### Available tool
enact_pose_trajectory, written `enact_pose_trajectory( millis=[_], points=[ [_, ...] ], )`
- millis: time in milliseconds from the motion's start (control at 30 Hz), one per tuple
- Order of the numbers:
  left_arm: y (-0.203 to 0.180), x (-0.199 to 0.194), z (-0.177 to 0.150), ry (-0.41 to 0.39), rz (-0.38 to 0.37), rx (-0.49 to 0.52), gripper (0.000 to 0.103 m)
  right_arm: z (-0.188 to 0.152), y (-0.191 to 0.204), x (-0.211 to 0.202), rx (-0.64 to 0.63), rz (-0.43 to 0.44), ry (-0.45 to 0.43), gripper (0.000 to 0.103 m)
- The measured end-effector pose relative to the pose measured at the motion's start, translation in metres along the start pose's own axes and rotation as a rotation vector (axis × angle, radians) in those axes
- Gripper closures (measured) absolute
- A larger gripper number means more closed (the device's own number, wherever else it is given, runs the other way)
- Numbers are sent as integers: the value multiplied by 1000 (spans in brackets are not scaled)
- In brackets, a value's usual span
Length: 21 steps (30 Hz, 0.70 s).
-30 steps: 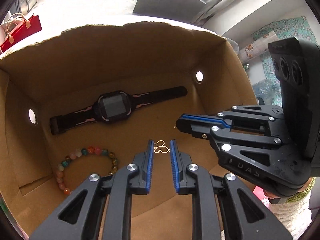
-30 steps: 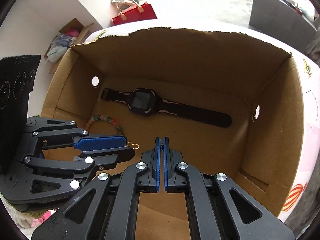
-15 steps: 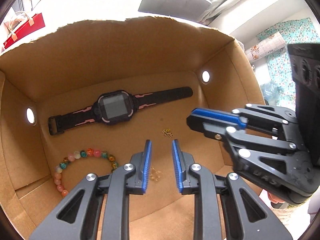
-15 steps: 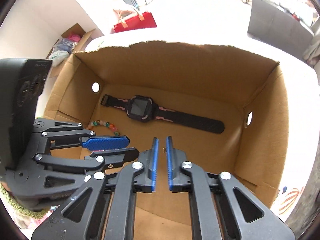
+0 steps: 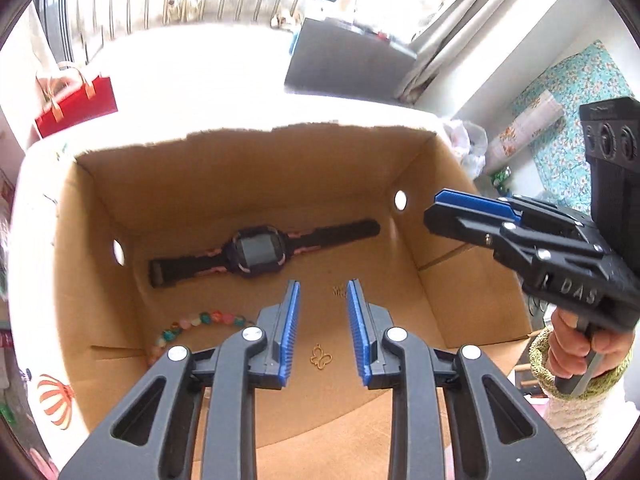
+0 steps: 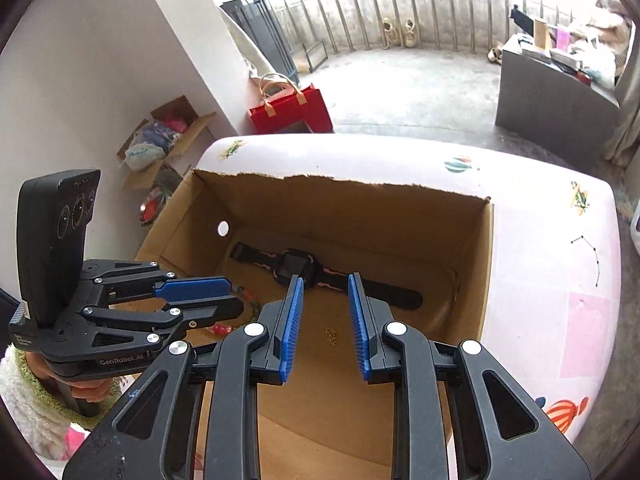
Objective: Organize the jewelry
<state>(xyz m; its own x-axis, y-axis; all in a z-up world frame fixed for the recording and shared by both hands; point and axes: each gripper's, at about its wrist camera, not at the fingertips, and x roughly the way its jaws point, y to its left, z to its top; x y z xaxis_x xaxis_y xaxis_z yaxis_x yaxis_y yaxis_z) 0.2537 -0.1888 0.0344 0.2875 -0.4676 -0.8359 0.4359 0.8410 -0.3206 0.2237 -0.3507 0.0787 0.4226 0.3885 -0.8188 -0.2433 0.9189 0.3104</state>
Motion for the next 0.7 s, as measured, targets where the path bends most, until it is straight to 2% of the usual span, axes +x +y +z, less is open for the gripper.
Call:
enact_pose_trajectory(
  millis=[200, 367, 533, 700],
  points=[
    [-10, -39, -10, -121, 36, 45, 79, 5, 2, -33, -28, 48, -102, 69],
    [-19, -87, -42, -232, 10, 68, 77, -5, 6, -73, -30, 56, -222, 52],
    [-31, -122, -99, -307, -14, 116, 68, -48, 13, -111, -63, 66, -316, 47],
    [-51, -118, -159, -280, -8, 155, 67, -111, 16, -117, -34, -7, -322, 46]
  ],
)
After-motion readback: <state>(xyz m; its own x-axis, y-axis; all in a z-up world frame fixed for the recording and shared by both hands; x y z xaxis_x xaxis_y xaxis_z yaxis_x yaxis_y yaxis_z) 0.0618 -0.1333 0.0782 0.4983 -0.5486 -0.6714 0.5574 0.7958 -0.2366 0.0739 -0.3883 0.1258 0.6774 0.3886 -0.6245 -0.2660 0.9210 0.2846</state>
